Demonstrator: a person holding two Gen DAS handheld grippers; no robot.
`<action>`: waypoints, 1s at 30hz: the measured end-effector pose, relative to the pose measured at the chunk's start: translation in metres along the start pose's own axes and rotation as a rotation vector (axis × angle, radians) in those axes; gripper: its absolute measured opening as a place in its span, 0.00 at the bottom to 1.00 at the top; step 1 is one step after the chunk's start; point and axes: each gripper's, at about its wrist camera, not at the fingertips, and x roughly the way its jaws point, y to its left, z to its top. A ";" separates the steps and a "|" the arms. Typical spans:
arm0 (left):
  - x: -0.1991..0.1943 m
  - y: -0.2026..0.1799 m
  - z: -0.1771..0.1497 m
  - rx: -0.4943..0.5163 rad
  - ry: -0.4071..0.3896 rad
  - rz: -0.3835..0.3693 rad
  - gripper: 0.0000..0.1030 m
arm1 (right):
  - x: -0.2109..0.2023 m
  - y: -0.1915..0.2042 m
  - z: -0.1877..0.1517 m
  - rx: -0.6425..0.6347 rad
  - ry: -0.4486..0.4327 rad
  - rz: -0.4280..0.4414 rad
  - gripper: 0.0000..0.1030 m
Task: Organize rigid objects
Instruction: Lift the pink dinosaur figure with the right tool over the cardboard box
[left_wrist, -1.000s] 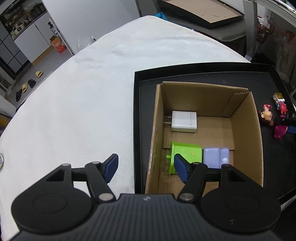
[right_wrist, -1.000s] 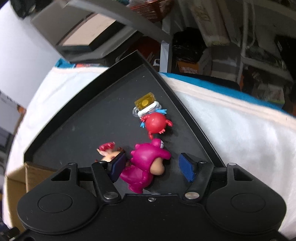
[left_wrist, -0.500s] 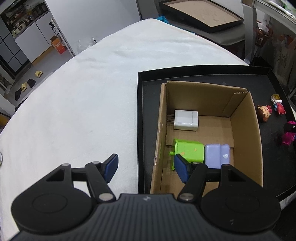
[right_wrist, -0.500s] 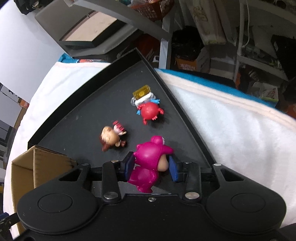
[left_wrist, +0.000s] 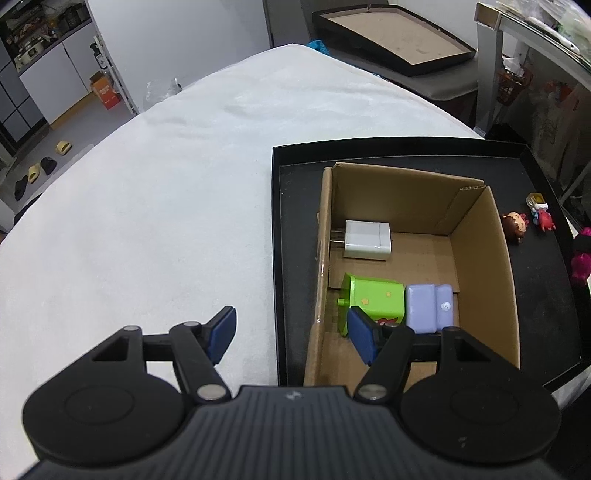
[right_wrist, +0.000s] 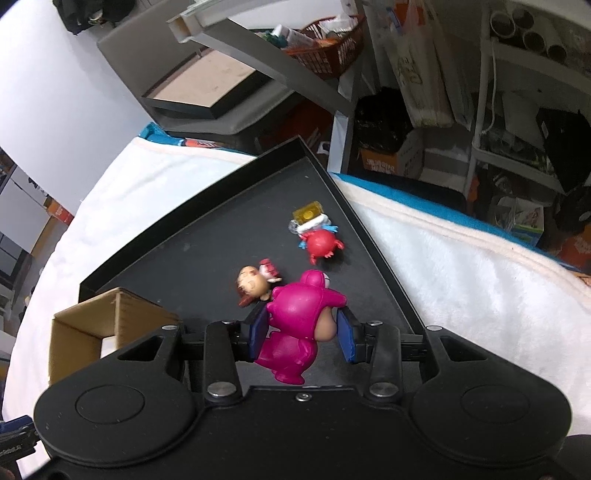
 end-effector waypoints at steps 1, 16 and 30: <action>0.001 0.001 -0.001 -0.001 0.002 -0.010 0.63 | -0.003 0.003 0.000 -0.007 -0.005 0.001 0.38; 0.010 0.013 -0.006 -0.009 0.016 -0.081 0.63 | -0.031 0.046 -0.005 -0.093 -0.055 -0.007 0.38; 0.016 0.016 -0.009 0.016 0.022 -0.137 0.63 | -0.043 0.090 -0.016 -0.169 -0.076 -0.025 0.38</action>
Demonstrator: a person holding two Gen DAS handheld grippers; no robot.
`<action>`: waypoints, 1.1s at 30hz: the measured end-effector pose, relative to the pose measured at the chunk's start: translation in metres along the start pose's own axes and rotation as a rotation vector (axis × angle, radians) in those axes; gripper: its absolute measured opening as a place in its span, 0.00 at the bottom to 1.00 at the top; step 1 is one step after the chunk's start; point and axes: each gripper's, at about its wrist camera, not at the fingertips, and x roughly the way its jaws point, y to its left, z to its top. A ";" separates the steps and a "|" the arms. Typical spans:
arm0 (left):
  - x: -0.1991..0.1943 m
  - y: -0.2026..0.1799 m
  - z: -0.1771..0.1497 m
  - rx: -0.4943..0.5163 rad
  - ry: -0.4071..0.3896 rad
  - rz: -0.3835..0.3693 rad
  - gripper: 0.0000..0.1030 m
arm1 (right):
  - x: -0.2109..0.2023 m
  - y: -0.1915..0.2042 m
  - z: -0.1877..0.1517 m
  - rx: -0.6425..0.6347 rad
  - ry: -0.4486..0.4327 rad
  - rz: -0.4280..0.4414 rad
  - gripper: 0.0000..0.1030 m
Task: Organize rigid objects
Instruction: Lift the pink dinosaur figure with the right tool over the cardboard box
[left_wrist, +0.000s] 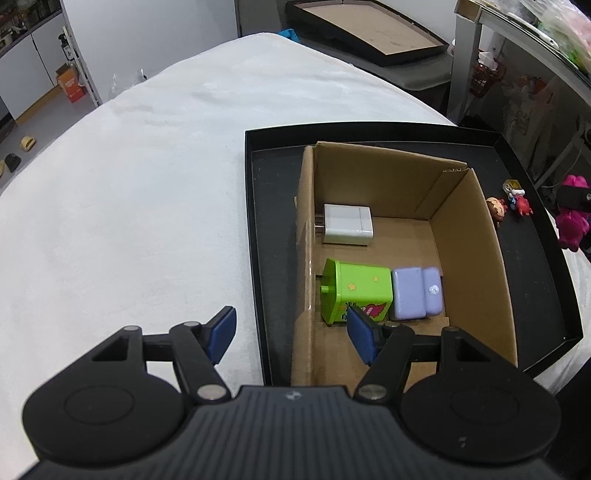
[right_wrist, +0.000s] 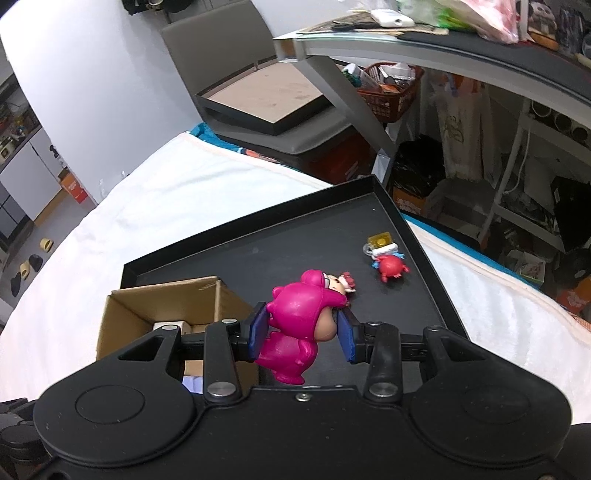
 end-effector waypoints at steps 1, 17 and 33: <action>0.000 0.002 0.000 -0.006 0.002 -0.007 0.63 | -0.001 0.004 0.001 -0.006 -0.002 0.002 0.38; 0.014 0.009 -0.003 -0.011 0.060 -0.106 0.41 | 0.004 0.064 0.002 -0.106 0.016 0.040 0.38; 0.023 0.000 -0.014 0.029 0.133 -0.252 0.25 | 0.027 0.109 -0.010 -0.176 0.094 0.069 0.38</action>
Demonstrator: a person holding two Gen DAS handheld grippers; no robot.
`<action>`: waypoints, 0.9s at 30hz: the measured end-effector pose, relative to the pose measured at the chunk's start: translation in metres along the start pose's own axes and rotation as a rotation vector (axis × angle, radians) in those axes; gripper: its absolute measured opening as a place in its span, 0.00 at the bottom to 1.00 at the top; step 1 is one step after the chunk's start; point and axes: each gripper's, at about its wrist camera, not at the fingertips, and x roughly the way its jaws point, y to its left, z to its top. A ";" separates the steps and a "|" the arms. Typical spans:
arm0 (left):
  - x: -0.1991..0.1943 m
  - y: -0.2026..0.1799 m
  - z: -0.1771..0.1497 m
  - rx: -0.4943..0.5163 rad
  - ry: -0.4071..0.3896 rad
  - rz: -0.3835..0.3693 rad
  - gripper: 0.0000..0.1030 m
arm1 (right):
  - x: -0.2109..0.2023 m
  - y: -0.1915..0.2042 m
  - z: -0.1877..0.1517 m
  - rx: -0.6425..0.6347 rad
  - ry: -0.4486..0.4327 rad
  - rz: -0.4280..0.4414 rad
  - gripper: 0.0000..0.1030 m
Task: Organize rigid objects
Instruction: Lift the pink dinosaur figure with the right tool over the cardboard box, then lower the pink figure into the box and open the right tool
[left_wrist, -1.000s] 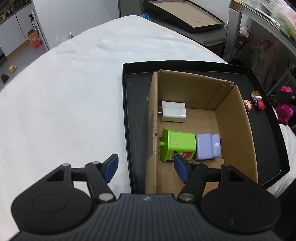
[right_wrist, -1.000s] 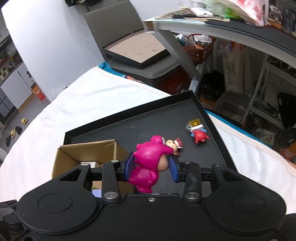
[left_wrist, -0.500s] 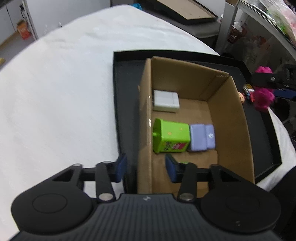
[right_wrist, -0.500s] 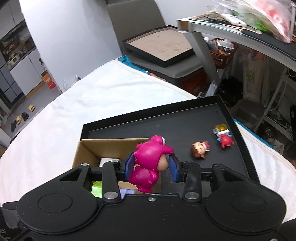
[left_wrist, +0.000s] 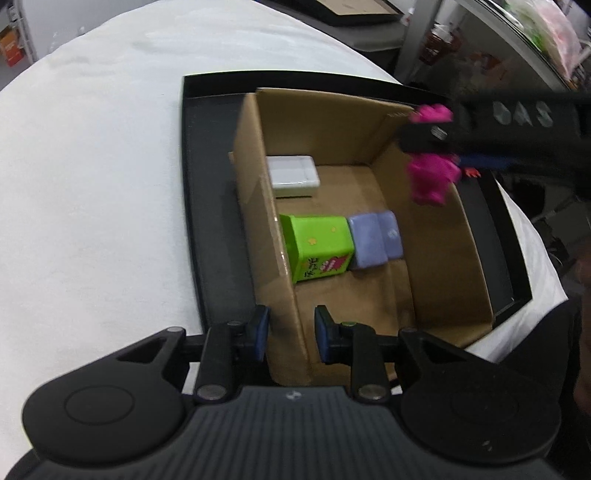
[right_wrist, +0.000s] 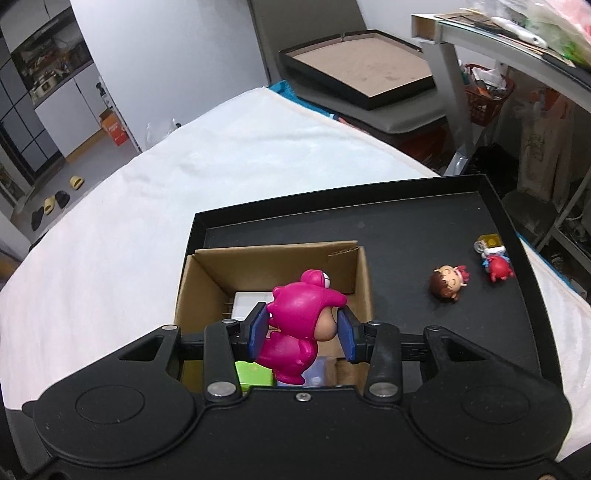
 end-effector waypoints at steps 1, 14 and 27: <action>0.001 -0.001 0.000 0.009 0.002 -0.007 0.25 | 0.000 0.003 0.000 -0.007 -0.002 0.006 0.39; 0.001 -0.003 -0.002 -0.003 -0.014 0.030 0.20 | -0.008 -0.012 -0.006 0.018 0.006 -0.017 0.50; -0.001 -0.013 -0.002 -0.015 -0.023 0.110 0.16 | -0.020 -0.048 -0.016 0.077 -0.003 -0.023 0.54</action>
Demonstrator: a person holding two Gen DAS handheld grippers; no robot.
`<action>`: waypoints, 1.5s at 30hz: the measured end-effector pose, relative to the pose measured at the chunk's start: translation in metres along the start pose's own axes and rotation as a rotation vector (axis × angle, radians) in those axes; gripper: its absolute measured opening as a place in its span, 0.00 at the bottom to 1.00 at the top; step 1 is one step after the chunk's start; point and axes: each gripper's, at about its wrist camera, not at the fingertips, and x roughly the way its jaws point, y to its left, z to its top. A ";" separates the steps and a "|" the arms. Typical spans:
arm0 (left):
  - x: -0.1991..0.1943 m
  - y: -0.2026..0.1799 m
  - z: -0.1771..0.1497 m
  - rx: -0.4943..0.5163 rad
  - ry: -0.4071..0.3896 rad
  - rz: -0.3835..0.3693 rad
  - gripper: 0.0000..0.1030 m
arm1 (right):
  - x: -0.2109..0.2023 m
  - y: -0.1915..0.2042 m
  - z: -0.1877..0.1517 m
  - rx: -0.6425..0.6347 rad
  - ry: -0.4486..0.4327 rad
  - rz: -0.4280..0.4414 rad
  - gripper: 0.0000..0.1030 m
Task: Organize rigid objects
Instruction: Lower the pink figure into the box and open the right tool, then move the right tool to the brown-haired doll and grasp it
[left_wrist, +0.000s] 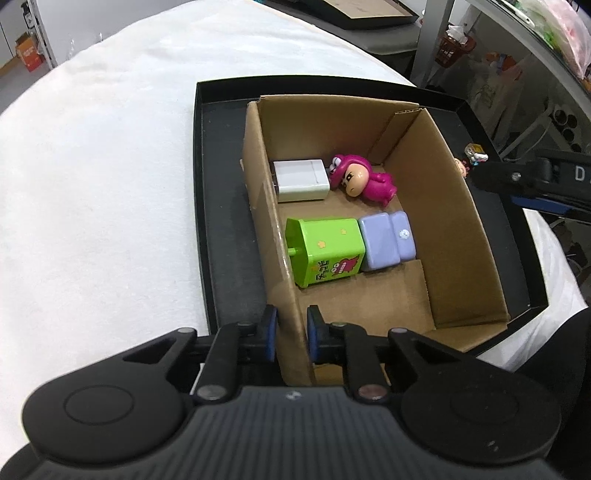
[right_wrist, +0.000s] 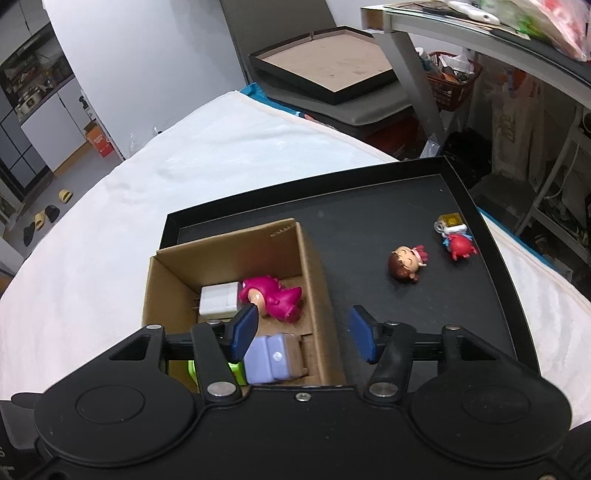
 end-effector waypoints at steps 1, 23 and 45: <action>-0.001 -0.002 0.000 0.009 -0.004 0.013 0.16 | -0.001 -0.003 0.000 0.005 -0.001 0.002 0.54; -0.006 -0.023 0.009 0.017 -0.006 0.157 0.37 | 0.008 -0.083 -0.007 0.131 -0.051 0.016 0.72; 0.011 -0.035 0.037 -0.004 0.067 0.266 0.75 | 0.075 -0.126 0.004 0.196 0.006 0.056 0.79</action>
